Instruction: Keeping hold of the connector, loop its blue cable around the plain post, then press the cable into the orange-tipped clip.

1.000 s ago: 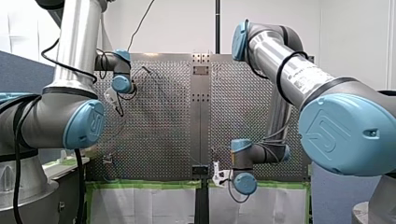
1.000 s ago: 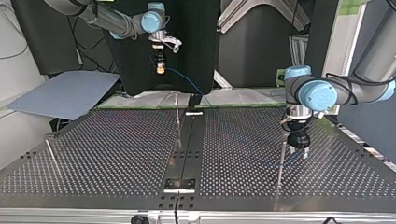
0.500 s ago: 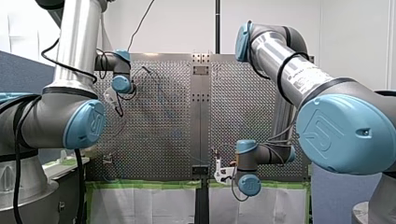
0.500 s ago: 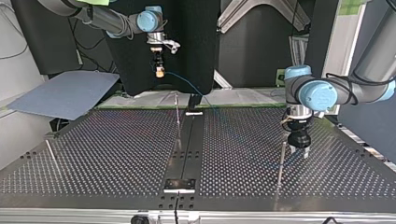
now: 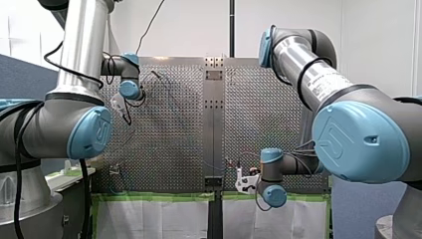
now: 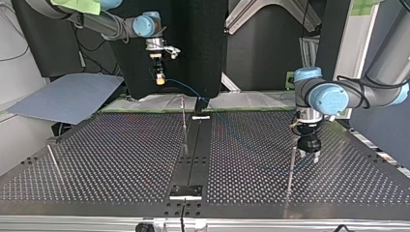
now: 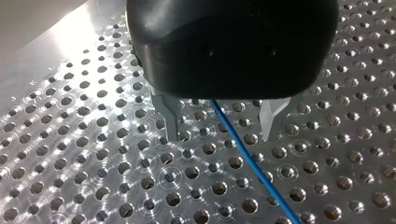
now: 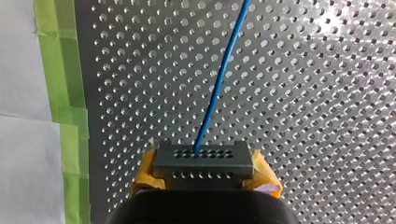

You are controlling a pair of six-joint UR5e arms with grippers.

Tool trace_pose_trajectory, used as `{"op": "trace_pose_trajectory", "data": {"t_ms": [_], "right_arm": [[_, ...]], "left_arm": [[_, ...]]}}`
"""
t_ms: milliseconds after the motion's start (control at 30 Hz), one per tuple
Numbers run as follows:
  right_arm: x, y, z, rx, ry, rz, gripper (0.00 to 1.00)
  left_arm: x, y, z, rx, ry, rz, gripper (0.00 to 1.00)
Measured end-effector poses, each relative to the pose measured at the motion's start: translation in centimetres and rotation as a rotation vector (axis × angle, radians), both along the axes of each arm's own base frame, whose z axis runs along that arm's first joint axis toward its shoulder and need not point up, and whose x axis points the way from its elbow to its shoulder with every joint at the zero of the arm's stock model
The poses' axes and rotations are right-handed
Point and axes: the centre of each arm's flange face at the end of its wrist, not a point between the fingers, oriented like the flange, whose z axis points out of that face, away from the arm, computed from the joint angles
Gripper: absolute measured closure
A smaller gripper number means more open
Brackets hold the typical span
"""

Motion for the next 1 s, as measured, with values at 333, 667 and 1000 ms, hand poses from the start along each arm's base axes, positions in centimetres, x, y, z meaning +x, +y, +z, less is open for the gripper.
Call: {"op": "trace_pose_trajectory", "data": {"t_ms": [333, 667, 1000], "right_arm": [[0.31, 0.11, -0.06, -0.003, 0.017, 0.077, 1.00], [0.60, 0.40, -0.12, -0.001, 0.023, 0.101, 1.00], [0.78, 0.54, -0.12, 0.000, 0.022, 0.114, 1.00]], "left_arm": [[-0.28, 0.09, -0.23, -0.052, 0.018, -0.003, 0.13], [-0.29, 0.30, -0.24, -0.149, 0.006, -0.036, 0.04], [-0.82, 0.87, -0.90, -0.217, 0.002, -0.032, 0.00]]}}
